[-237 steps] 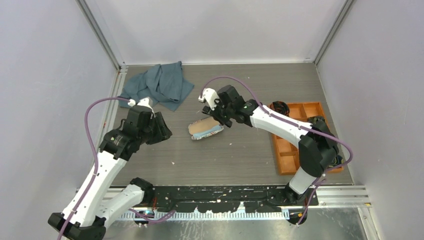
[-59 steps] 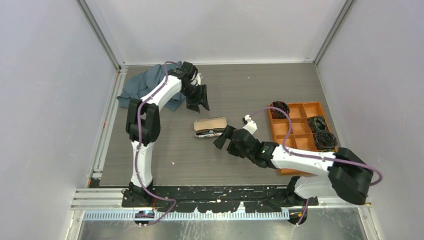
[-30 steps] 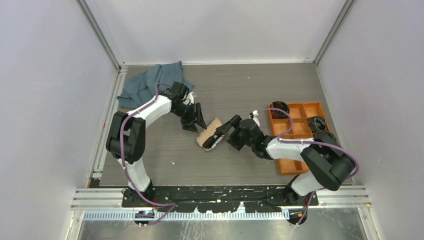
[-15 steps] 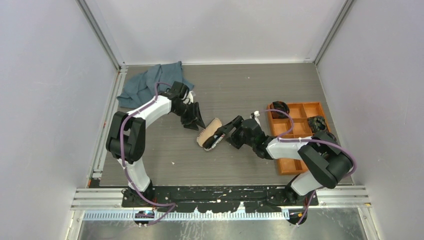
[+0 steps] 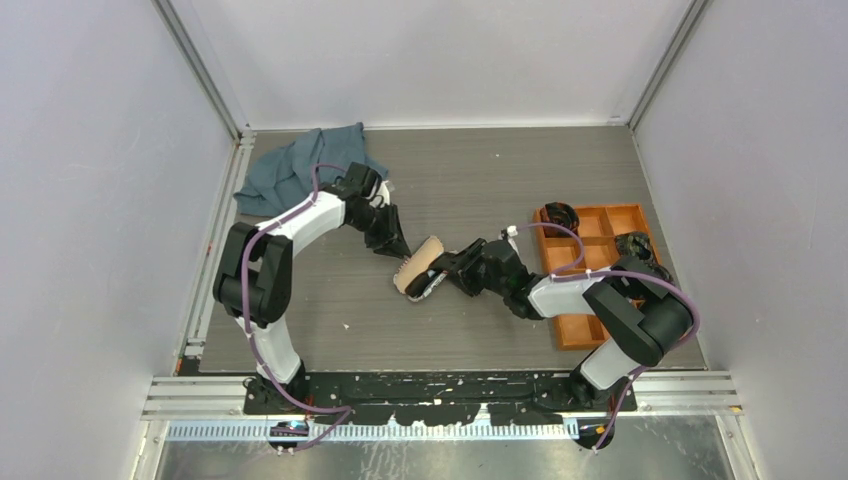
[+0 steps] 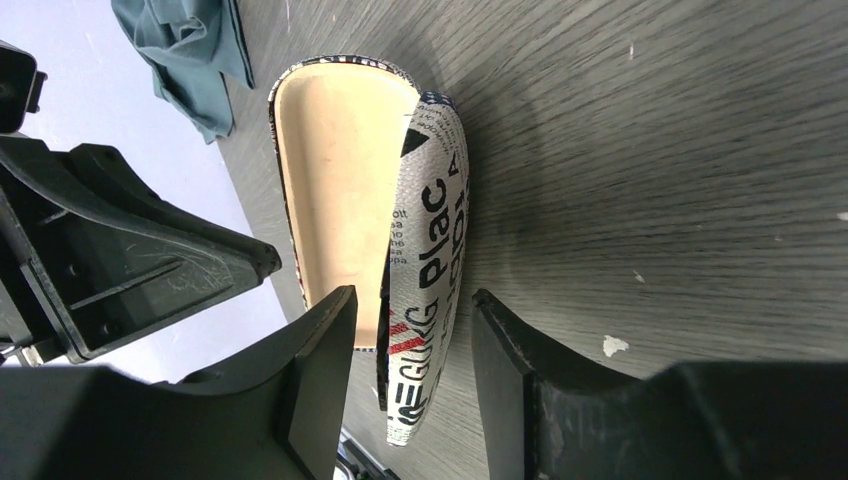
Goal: Organize the sunglasses
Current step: Close the sunglasses case at the center of the board.
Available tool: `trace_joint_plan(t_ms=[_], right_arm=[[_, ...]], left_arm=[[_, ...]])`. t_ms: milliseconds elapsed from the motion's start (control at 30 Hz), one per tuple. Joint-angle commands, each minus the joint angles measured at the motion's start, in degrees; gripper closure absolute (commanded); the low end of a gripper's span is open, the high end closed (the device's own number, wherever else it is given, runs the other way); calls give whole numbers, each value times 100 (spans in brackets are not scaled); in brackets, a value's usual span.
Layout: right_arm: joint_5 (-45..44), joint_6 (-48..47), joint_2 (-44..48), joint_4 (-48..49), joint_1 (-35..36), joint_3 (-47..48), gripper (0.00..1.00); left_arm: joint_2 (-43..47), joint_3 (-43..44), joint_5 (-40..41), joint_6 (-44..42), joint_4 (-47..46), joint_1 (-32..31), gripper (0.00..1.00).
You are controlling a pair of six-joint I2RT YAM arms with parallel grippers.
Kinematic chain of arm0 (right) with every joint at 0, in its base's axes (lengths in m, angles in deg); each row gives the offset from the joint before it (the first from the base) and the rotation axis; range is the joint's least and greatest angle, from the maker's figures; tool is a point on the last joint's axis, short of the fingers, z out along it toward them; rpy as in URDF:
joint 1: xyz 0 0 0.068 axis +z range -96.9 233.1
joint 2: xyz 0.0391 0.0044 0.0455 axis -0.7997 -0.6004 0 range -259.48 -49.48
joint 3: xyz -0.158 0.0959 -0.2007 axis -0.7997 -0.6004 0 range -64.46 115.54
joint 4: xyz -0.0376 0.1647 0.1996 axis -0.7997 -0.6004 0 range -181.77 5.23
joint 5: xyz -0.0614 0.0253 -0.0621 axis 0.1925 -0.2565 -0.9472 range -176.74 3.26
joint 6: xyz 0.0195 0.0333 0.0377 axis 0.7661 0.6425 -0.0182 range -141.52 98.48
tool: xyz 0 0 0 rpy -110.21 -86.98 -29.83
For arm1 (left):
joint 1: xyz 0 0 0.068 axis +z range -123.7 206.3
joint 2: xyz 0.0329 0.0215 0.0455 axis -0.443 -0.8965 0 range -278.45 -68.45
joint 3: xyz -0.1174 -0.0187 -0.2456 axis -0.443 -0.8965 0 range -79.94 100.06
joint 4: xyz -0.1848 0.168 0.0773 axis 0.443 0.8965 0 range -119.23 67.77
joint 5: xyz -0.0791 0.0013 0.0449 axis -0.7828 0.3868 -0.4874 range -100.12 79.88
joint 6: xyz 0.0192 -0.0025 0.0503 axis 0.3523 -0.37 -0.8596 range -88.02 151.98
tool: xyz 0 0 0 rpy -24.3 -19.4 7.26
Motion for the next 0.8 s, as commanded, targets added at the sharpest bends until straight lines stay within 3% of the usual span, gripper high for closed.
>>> trace_joint_plan(t_ms=[0, 300, 567, 767], right_arm=[[-7, 72, 45, 324, -5, -35, 50], [201, 41, 126, 310, -11, -87, 58], [189, -15, 254, 213, -11, -171, 59], [164, -58, 359, 149, -9, -227, 60]], left_arm=[[-36, 18, -184, 60, -195, -83, 77], [-63, 61, -128, 94, -193, -158, 78], [198, 134, 380, 36, -28, -153, 73], [-115, 393, 653, -209, 204, -158, 70]])
